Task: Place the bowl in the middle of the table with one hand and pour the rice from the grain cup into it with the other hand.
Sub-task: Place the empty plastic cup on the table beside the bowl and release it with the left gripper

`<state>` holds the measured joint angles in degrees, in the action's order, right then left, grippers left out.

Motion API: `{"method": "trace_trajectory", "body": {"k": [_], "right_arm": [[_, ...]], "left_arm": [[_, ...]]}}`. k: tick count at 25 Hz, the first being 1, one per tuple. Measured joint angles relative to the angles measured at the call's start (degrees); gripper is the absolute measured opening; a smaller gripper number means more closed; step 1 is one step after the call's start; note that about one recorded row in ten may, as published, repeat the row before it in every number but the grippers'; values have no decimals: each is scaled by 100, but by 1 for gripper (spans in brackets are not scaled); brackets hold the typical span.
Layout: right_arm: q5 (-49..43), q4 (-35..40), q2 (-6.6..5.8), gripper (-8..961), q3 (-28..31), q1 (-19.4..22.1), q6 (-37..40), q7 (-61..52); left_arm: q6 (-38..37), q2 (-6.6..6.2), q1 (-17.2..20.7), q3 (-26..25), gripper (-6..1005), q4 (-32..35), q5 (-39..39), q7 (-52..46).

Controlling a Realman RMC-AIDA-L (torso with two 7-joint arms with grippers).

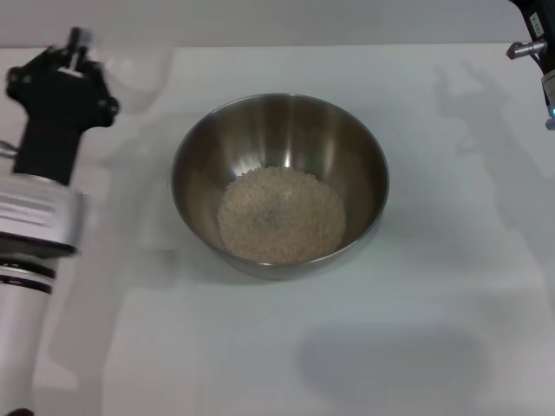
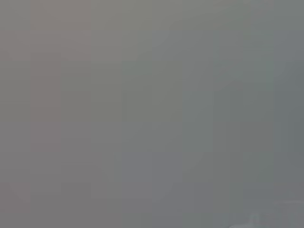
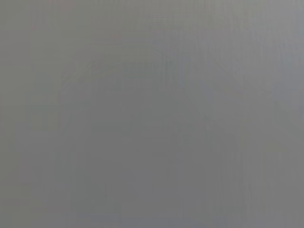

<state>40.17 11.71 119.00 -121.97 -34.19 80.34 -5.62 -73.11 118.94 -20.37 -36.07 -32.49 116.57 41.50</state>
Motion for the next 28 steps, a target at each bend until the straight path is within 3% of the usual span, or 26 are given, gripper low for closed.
{"method": "trace_trajectory", "body": {"k": [1, 3, 6, 11, 28], "right_arm": [[0, 0, 0, 407, 0, 0, 0, 0], [0, 0, 0, 407, -5, 1, 2, 0], [0, 0, 0, 407, -16, 6, 0, 0], [0, -2, 0, 407, -16, 9, -1, 0], [0, -14, 0, 406, -10, -46, -72, 0]], "left_arm": [[89, -11, -1, -80, 28, 112, -121, -738], [215, -13, 4, -199, 28, 214, -164, -1287], [1048, -11, -53, -621, 28, 506, -179, -2605], [1821, -12, -209, -813, 28, 753, -177, -3250], [2465, 9, -498, -767, 28, 1027, -127, -3330]]}}
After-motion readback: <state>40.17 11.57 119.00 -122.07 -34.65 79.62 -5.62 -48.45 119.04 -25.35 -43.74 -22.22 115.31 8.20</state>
